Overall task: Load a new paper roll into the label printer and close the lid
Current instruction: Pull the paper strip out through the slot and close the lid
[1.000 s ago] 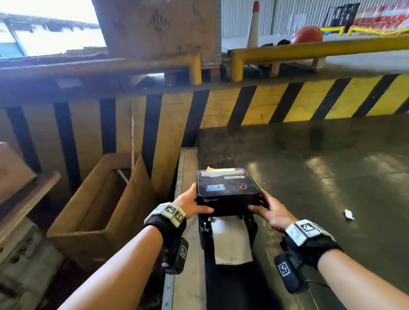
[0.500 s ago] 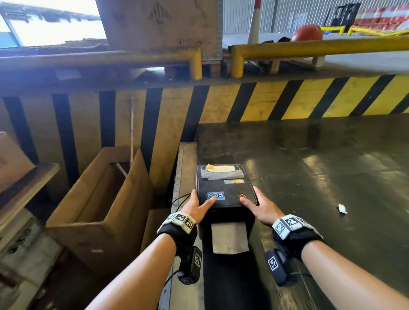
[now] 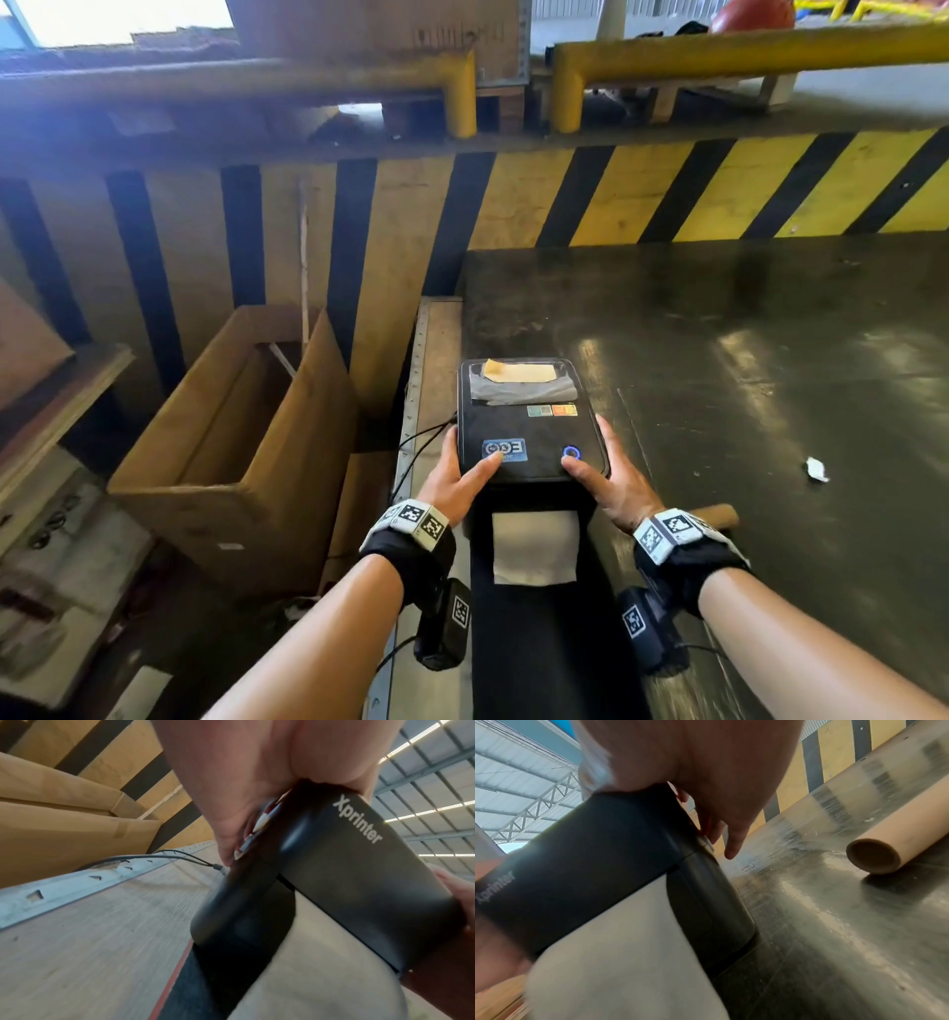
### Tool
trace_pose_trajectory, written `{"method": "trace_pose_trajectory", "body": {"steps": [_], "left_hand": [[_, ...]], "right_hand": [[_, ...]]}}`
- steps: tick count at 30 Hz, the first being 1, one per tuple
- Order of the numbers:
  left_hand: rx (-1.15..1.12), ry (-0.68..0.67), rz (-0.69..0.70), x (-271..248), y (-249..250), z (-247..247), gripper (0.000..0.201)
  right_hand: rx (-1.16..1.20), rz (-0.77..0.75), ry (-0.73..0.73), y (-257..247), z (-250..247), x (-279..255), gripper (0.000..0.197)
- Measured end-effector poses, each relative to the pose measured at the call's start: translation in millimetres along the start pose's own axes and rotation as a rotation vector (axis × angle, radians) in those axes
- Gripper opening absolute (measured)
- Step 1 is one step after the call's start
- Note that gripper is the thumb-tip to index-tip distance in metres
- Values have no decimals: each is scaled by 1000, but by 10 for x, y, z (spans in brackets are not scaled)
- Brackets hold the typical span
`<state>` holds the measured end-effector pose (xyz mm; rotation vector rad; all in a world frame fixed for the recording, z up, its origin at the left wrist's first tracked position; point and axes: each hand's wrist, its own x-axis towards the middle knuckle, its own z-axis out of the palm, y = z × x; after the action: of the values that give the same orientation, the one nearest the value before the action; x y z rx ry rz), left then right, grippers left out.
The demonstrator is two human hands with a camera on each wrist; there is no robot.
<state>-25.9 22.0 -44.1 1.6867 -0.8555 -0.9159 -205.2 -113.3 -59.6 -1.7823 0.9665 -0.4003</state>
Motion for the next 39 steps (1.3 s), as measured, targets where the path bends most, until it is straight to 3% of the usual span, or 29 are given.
{"method": "trace_pose_trajectory", "body": {"steps": [30,35,39], "left_hand": [[-187,-67,-26,9,-84,-15,70],[-179,-75,-30,17,-103,-29,83],[-167,-84,-33,23,-113,-42,82]], "right_hand": [[87,17,43,-15,64,-57,107],[91,25,54,-16,76,-51,106],[101,24,56,-19,84,-57,105]]}}
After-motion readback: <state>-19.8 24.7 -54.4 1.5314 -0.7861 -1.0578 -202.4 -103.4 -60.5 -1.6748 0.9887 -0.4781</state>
